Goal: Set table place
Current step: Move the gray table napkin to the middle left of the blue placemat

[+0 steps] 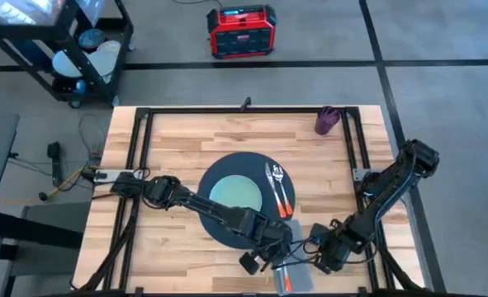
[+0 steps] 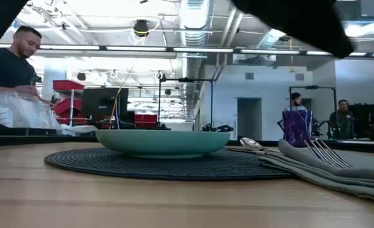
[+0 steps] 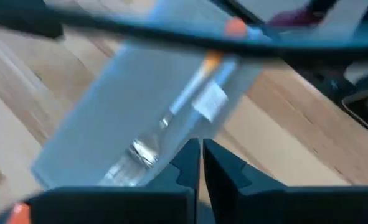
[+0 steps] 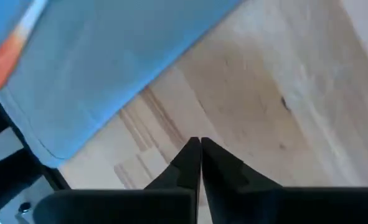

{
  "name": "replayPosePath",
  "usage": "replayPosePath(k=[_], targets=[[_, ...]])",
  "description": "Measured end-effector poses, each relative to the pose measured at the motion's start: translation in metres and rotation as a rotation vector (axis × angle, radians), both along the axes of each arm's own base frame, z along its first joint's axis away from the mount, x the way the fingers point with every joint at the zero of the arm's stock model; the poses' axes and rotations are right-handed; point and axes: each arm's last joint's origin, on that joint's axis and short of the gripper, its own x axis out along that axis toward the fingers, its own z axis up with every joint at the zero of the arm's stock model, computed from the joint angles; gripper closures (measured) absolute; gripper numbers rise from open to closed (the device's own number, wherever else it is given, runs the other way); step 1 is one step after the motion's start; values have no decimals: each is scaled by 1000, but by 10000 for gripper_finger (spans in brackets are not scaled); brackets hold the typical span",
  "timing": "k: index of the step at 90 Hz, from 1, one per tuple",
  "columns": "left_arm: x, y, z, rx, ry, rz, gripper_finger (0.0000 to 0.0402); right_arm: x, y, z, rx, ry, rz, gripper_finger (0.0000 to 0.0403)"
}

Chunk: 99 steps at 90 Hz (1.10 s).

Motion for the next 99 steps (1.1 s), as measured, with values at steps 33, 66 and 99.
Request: replayPosePath(k=[33, 66, 99], targets=[[15, -13, -36, -91, 2, 4, 401, -39, -32, 99, -56, -208, -108, 403], [15, -12, -42, -94, 32, 50, 401, -103, -79, 145, -207, -201, -311, 403], [24, -18, -39, -128, -80, 65, 402, -125, -65, 143, -144, -143, -318, 403]])
